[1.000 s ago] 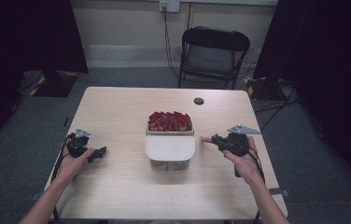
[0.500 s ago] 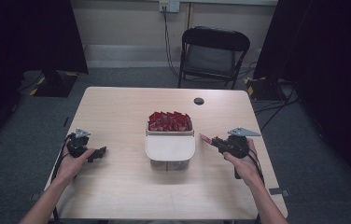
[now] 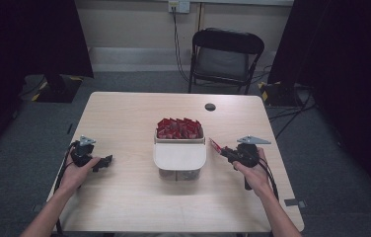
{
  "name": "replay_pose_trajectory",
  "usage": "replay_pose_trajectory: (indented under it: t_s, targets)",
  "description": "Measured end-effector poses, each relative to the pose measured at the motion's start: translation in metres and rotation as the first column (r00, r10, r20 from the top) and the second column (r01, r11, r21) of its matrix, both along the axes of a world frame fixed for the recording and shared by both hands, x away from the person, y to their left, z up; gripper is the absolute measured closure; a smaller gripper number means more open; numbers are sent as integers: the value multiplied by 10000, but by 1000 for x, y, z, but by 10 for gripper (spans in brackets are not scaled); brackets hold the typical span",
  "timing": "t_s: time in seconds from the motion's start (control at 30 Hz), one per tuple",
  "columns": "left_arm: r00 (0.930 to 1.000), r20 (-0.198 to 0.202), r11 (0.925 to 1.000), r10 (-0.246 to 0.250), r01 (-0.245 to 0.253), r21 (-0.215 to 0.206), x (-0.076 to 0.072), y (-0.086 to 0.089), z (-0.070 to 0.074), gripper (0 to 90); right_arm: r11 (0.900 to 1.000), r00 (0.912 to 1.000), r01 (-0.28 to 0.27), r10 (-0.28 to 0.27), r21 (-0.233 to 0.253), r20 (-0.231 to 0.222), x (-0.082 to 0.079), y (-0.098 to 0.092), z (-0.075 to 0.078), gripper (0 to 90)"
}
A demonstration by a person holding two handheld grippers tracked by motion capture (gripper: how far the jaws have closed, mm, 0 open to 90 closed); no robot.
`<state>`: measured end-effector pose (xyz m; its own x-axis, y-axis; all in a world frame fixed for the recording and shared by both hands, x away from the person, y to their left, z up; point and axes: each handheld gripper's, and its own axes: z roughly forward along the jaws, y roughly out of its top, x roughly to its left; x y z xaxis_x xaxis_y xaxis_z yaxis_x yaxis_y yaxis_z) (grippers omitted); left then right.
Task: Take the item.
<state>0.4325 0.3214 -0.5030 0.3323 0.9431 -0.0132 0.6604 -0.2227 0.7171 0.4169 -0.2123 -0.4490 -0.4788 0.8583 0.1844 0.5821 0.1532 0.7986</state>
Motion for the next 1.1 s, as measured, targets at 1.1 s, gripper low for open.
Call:
replay_pose_trajectory:
  t_s: [1.1]
  targets:
    - [10000, -15, 10000, -30, 30, 21, 0, 0, 0, 7, 9998, 9957, -208, 202, -55, -908, 3, 16, -26, 578]
